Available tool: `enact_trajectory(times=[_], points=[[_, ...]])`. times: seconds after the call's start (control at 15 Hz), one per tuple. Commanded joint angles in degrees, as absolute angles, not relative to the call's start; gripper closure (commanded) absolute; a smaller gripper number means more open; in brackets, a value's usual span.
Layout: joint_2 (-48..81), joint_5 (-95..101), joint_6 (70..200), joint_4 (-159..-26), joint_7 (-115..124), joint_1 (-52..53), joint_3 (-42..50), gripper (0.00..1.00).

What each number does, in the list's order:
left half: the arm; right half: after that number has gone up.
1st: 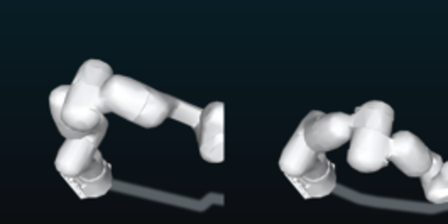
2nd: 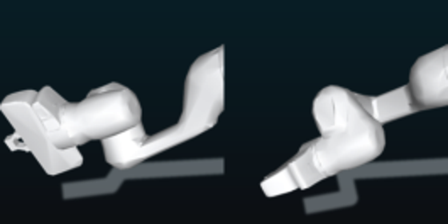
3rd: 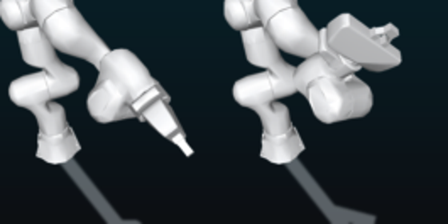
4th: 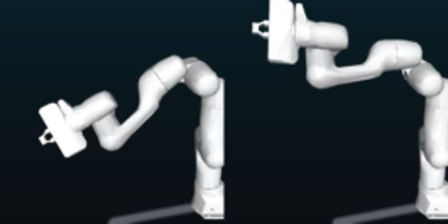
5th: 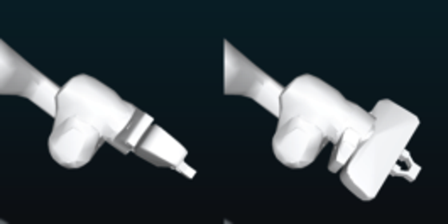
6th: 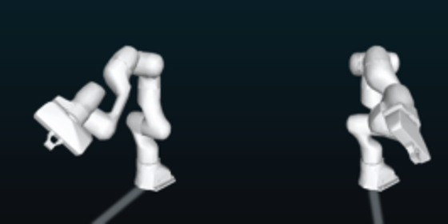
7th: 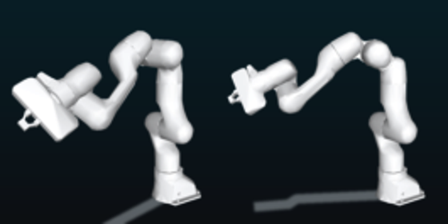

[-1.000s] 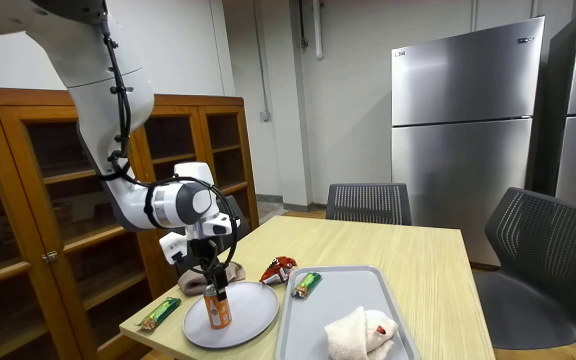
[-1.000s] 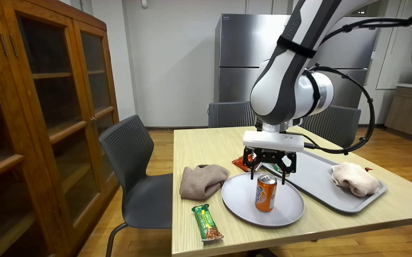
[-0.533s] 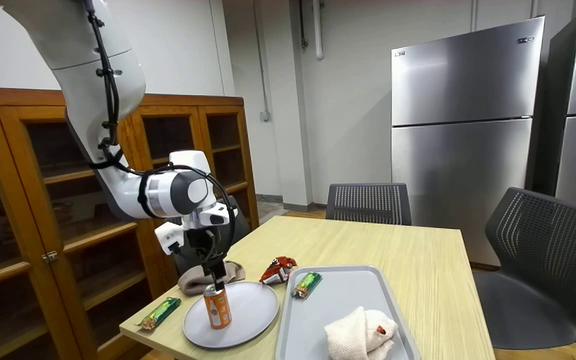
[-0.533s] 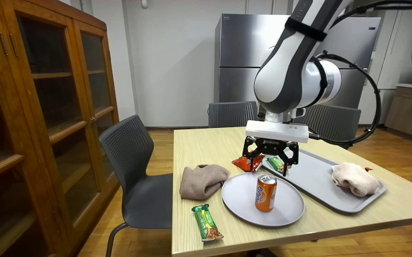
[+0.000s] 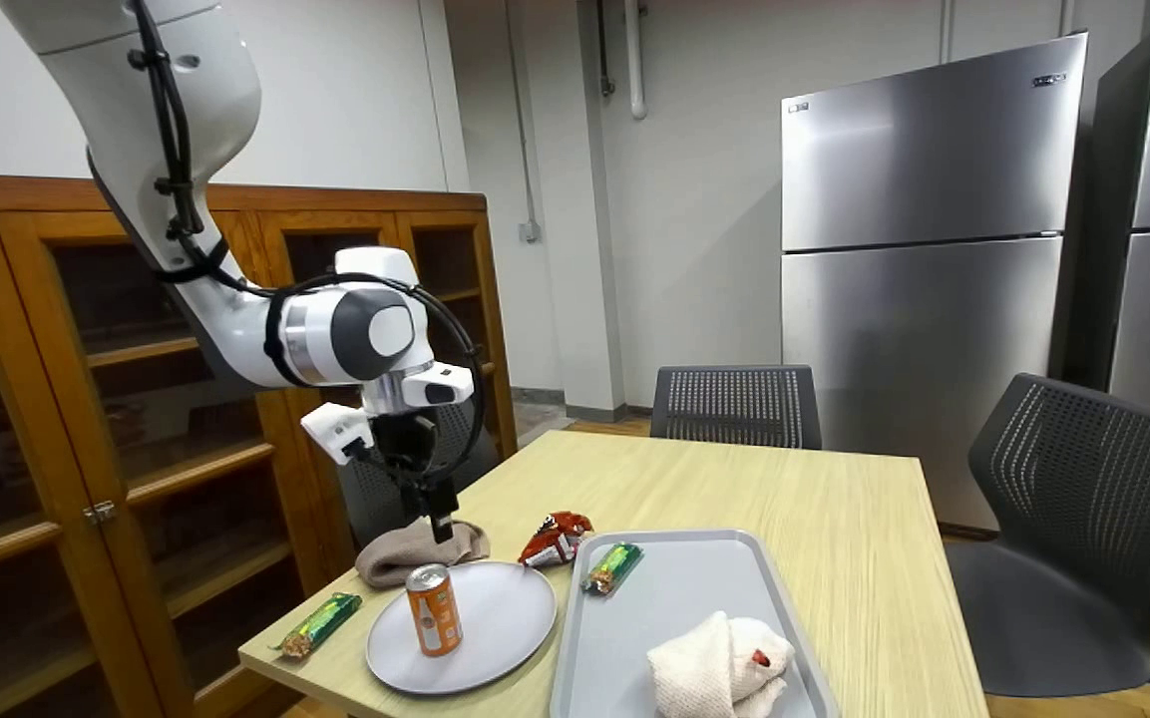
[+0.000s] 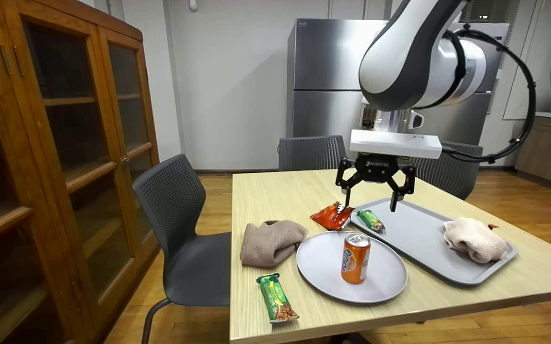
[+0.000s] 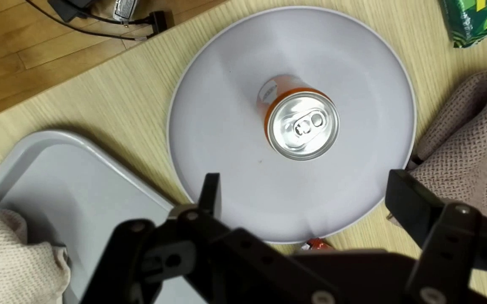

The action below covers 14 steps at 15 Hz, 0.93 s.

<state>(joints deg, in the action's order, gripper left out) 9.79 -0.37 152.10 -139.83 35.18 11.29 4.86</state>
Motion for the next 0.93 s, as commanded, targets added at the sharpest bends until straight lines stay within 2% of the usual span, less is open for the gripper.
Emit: enact_trajectory(times=[0.0, 0.87], points=[[3.84, 1.36, 146.64, -142.08, 31.57, 8.58, 3.61, 0.00], [-6.42, -4.37, 130.13, -141.84, 13.72, 3.51, 2.56, 0.00]])
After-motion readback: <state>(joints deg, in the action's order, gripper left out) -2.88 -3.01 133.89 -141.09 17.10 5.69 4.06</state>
